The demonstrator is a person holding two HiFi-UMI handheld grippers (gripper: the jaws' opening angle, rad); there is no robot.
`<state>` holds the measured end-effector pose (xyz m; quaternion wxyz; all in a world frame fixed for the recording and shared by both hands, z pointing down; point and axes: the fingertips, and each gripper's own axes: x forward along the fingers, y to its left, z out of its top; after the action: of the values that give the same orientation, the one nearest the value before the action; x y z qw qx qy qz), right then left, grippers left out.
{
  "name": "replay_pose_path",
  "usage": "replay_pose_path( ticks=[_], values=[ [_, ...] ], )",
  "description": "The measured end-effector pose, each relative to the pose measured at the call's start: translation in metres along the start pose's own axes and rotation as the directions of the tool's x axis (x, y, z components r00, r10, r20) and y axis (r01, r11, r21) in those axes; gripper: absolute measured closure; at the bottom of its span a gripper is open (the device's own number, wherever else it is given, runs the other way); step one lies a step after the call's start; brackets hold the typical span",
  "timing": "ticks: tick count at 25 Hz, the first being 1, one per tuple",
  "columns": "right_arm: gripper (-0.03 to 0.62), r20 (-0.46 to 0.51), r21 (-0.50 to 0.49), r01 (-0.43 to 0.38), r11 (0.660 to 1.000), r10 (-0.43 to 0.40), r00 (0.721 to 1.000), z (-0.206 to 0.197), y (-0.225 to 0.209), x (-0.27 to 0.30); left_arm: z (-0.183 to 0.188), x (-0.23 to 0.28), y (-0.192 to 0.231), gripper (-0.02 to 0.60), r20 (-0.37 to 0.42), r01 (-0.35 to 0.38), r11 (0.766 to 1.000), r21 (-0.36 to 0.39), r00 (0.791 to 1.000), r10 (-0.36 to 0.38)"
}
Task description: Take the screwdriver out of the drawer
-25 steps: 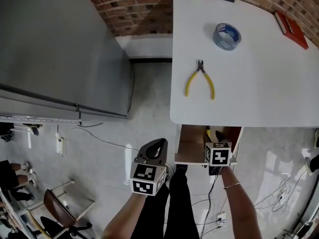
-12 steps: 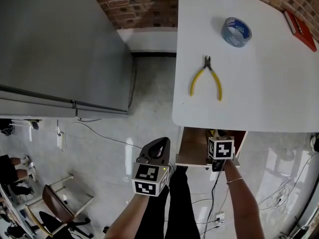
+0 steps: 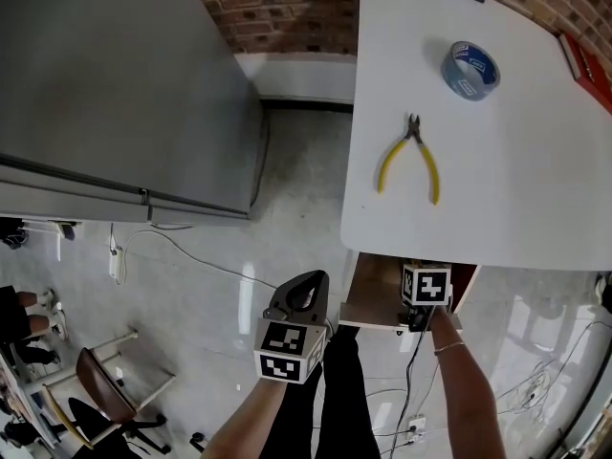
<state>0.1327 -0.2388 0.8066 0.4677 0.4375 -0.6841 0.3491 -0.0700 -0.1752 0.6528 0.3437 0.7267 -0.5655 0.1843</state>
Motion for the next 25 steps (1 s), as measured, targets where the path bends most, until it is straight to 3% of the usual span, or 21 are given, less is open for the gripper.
replay_pose_path(
  ticks=[8, 11, 25],
  values=[
    [0.417, -0.022, 0.011, 0.023, 1.0, -0.023, 0.999, -0.001, 0.0, 0.005, -0.001, 0.002, 0.004, 0.589, 0.0, -0.006, 1.0, -0.005, 1.0, 0.006],
    [0.471, -0.024, 0.018, 0.058, 0.998, -0.057, 0.998, -0.001, -0.006, 0.005, -0.001, 0.003, 0.002, 0.588, 0.0, -0.006, 1.0, -0.007, 1.0, 0.006],
    [0.514, -0.028, -0.007, 0.08, 0.997, -0.08, 0.996, 0.0, -0.007, 0.004, -0.001, -0.003, 0.007, 0.589, 0.003, -0.023, 1.0, -0.013, 1.0, 0.023]
  ],
)
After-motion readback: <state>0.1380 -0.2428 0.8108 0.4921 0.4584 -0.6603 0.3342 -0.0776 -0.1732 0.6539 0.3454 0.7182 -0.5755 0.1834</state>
